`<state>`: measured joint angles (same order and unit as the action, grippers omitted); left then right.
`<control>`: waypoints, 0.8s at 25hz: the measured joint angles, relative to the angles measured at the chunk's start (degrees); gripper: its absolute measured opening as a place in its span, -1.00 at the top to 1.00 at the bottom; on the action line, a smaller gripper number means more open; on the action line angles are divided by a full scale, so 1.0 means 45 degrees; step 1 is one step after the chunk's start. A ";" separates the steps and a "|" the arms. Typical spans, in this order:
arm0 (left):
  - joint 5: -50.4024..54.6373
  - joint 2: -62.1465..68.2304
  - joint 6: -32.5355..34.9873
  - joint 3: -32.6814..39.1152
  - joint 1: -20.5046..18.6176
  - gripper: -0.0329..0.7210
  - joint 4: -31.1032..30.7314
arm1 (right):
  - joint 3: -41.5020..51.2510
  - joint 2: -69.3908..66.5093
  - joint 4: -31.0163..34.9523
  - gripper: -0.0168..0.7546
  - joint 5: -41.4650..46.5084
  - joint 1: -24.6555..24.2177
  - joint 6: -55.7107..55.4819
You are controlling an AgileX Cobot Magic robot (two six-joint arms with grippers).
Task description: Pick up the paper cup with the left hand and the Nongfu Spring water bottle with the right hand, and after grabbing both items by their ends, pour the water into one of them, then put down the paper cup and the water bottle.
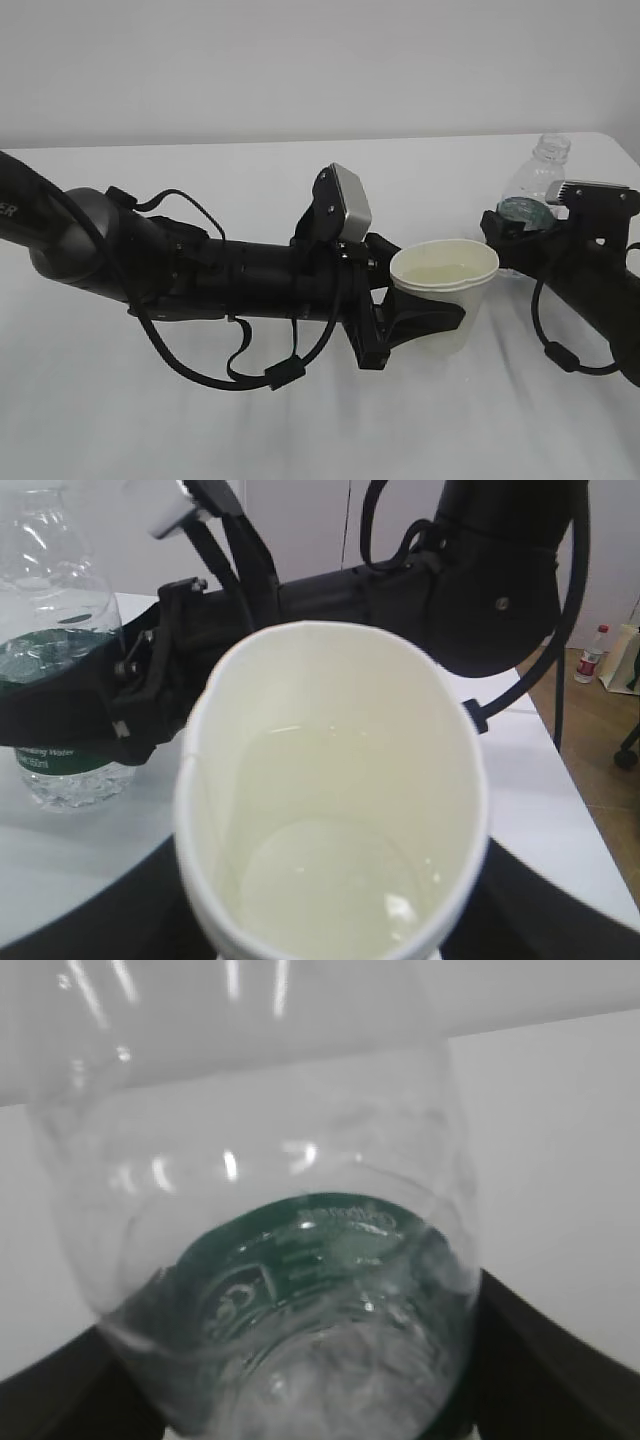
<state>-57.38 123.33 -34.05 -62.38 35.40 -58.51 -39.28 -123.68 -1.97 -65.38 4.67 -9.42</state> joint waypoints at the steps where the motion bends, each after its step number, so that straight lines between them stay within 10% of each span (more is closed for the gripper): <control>1: 0.0000 0.0000 0.0000 0.0000 0.0000 -0.18 0.0000 | 0.0081 0.0110 0.0000 -0.61 0.0000 0.0000 0.0032; 20: -0.0057 0.0000 0.0000 0.0000 0.0000 -0.18 0.0000 | 0.0251 0.0558 -0.1168 -0.61 0.0000 0.0000 0.0616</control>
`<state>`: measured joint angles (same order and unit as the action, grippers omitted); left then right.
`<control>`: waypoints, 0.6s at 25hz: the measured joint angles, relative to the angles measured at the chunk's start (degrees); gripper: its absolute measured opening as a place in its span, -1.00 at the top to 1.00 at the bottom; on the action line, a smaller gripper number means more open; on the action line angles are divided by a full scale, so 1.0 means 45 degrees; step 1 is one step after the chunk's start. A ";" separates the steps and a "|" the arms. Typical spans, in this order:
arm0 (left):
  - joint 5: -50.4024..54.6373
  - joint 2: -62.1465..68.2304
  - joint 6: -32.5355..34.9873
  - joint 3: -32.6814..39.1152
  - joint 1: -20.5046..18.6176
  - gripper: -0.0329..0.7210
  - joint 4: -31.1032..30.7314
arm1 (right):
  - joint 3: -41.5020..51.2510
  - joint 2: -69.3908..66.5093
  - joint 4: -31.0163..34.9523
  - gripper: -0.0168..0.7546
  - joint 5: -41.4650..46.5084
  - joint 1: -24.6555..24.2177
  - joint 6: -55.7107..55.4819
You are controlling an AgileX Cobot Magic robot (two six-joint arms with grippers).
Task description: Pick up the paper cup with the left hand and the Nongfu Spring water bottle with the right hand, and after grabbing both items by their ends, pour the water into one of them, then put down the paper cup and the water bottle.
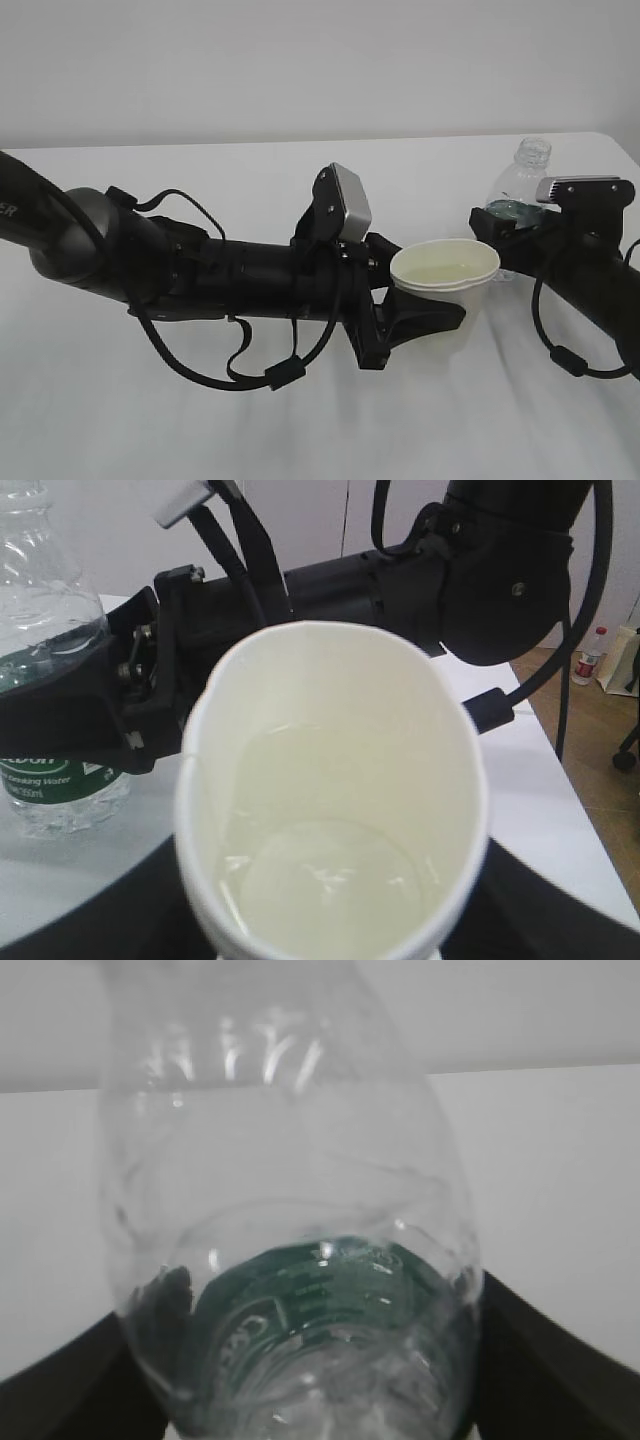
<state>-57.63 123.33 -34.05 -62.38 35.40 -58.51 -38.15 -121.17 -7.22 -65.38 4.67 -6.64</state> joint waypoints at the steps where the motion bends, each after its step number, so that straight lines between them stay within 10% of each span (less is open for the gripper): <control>1: 0.0000 0.0000 0.0000 0.0000 0.0000 -0.18 0.0000 | 0.0000 0.0000 -0.0019 -0.61 0.0000 0.0000 0.0027; 15: 0.0000 0.0000 0.0005 0.0000 0.0000 -0.18 0.0000 | 0.0000 0.0000 0.0055 -0.60 0.0000 0.0000 0.0074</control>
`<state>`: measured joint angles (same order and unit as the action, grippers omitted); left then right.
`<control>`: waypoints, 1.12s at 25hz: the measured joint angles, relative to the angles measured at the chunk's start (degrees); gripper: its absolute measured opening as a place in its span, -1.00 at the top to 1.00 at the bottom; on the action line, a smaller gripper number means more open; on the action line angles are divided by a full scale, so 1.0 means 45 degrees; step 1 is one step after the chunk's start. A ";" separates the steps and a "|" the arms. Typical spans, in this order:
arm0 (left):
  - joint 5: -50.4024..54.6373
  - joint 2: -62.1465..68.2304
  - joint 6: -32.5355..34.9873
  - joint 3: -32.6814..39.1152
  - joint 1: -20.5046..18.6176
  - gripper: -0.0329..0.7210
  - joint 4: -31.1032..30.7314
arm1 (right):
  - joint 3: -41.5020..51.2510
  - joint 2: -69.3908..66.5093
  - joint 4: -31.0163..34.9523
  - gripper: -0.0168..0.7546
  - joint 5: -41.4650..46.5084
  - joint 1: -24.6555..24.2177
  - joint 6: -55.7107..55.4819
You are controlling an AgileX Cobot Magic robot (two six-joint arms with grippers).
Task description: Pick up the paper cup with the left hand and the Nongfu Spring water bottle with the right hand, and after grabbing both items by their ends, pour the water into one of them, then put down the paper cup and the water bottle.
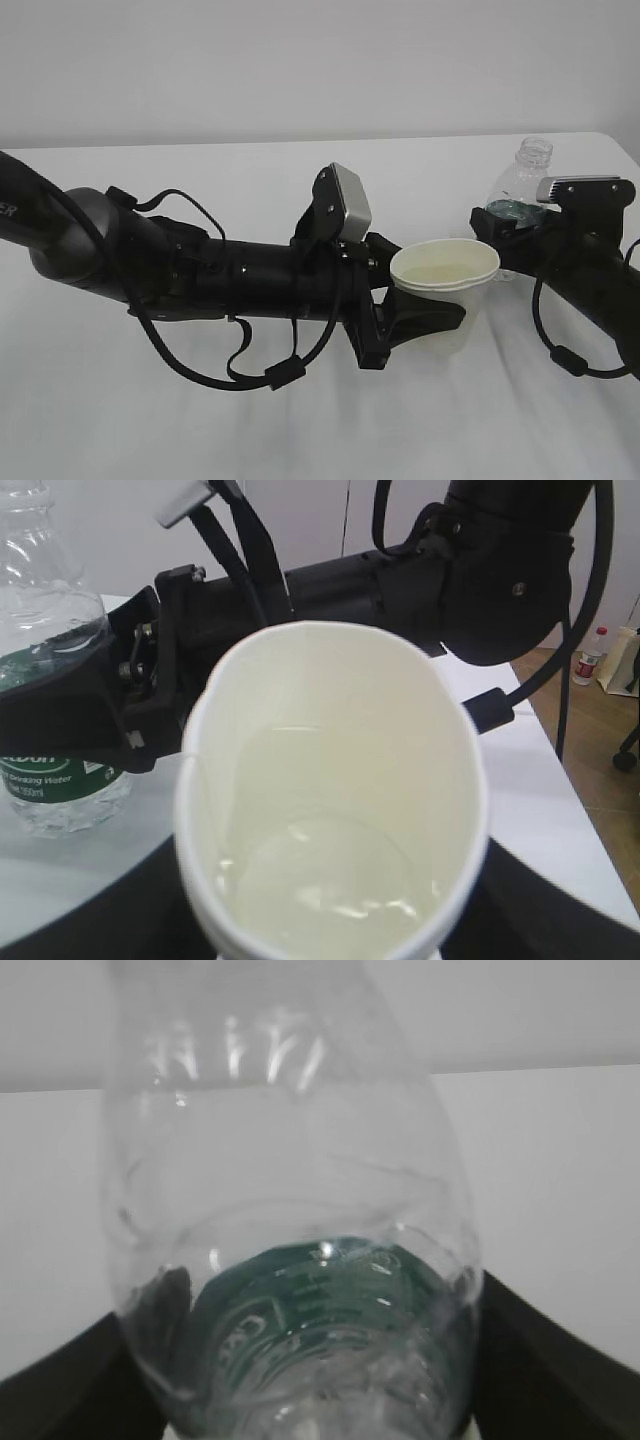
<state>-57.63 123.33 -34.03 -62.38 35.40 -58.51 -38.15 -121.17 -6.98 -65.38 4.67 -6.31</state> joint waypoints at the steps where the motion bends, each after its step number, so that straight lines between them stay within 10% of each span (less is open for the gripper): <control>1: 0.0000 0.0000 0.0000 0.0000 0.0000 -0.18 0.0000 | 0.0000 0.0000 0.0000 -0.63 0.0000 0.0000 0.0000; 28: 0.0000 0.0000 0.0228 0.0000 0.0000 -0.18 0.0653 | 0.3559 0.3347 -0.0022 -0.75 0.0000 0.0000 0.0000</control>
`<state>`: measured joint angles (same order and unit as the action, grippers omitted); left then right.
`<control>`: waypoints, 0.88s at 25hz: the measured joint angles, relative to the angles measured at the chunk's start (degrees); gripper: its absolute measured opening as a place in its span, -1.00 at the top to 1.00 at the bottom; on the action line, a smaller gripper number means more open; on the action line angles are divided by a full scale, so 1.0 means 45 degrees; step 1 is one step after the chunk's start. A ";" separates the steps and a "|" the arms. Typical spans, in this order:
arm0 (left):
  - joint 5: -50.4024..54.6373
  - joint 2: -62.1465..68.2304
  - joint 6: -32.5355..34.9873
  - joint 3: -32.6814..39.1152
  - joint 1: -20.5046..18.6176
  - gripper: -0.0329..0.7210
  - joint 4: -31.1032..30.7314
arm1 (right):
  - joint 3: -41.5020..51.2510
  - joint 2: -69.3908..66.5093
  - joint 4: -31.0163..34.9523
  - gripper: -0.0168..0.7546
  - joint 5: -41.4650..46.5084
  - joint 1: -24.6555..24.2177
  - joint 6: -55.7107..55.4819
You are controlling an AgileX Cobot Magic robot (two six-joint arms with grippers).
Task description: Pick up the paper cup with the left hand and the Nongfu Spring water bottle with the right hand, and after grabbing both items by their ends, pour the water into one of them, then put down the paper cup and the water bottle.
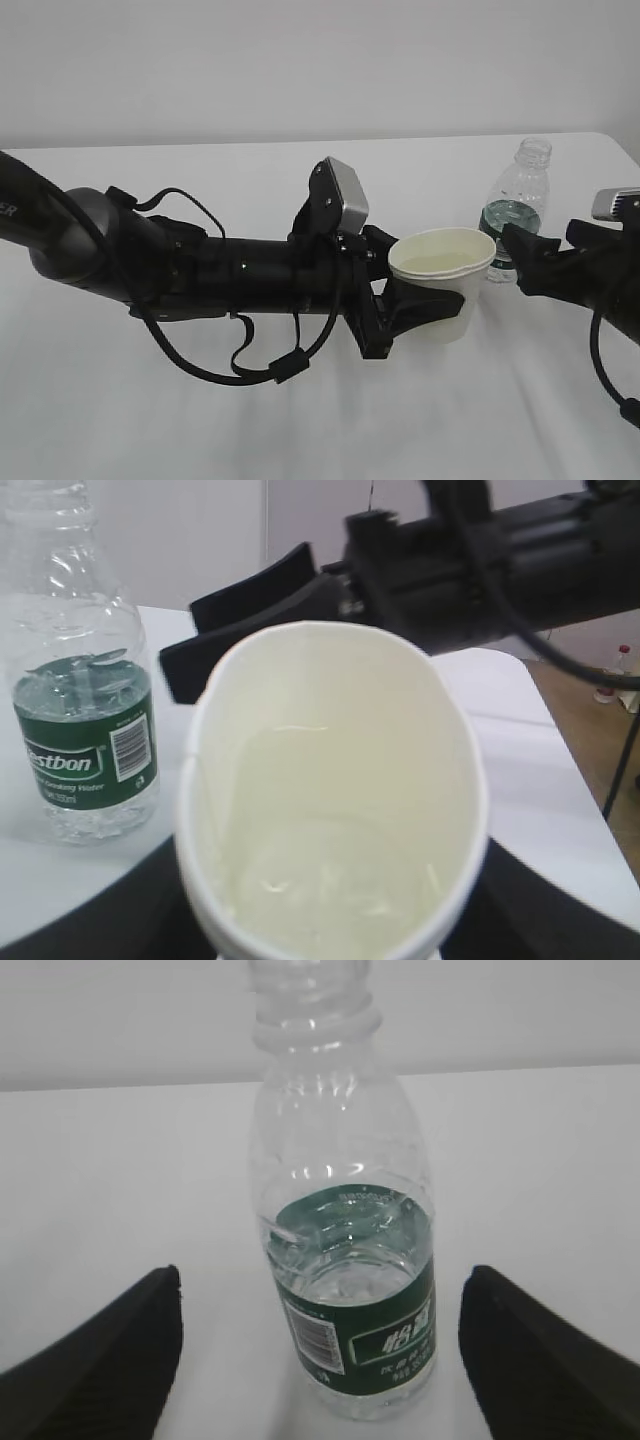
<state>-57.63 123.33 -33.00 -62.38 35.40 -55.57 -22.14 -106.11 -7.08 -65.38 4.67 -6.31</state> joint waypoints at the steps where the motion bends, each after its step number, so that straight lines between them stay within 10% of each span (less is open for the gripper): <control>1: 0.0000 0.0000 0.0000 0.0000 0.0000 -0.18 0.0090 | 0.0166 0.0219 0.0000 -0.75 0.0000 0.0000 0.0000; 22: 0.0000 0.0000 0.0029 0.0000 -0.1444 -0.18 0.0793 | 0.1729 0.1956 -0.0247 -0.58 0.0000 0.0000 -0.0501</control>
<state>-57.63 123.33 -32.87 -62.38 28.90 -52.00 -14.36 -97.30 -8.19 -65.38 4.67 -8.56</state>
